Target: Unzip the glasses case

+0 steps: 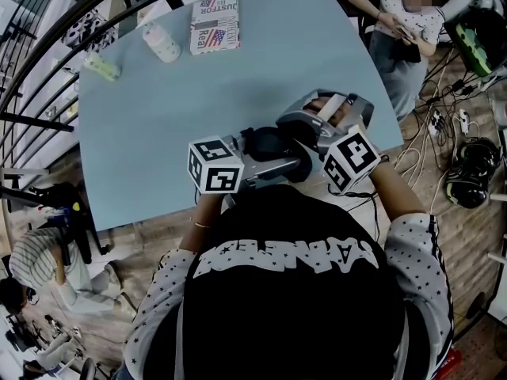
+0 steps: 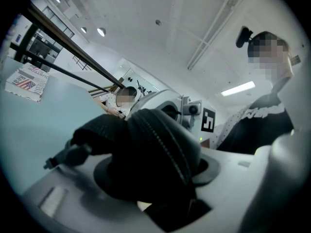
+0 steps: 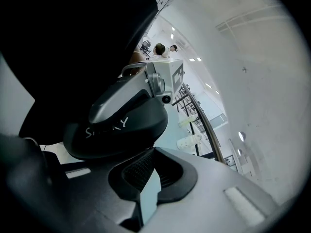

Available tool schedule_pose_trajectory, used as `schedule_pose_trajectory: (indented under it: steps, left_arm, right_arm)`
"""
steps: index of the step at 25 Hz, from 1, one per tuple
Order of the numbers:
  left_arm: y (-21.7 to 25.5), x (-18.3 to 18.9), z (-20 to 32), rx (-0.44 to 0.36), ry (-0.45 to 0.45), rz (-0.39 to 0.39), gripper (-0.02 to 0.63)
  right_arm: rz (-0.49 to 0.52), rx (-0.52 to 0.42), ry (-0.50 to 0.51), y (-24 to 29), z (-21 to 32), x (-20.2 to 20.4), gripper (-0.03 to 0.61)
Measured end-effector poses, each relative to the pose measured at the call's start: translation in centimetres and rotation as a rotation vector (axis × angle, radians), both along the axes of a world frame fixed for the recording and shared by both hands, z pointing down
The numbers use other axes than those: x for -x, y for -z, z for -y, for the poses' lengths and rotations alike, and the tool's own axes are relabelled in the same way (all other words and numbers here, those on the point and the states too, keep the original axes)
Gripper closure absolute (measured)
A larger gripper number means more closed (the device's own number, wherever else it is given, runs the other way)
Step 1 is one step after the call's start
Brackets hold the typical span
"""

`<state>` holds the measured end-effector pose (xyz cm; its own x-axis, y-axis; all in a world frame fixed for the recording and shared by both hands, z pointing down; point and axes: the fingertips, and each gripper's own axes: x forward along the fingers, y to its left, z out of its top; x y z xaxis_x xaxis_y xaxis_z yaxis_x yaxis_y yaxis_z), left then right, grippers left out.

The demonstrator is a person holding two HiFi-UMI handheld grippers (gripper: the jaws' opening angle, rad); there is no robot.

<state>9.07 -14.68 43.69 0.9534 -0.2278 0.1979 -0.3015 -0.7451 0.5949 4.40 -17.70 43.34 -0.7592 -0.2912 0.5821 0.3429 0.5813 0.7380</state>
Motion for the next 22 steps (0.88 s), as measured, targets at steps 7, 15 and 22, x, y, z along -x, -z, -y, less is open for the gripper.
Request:
schedule_pose_trajectory:
  steps: [7,15,22]
  left_arm:
    - [-0.9,-0.6,-0.5,0.006,-0.058,0.050,0.614]
    - [-1.8,-1.2,-1.2,0.030,-0.139,0.082,0.614]
    - [-3.0,-1.4,-1.8,0.052,-0.244,0.157,0.614]
  right_arm:
    - [-0.035,-0.054,0.040,0.4,0.0,0.7,0.572]
    - [-0.080,-0.106,0.087,0.0,-0.3,0.7,0.572]
    - [-0.151,-0.164,0.133,-0.4,-0.3,0.9,0.573]
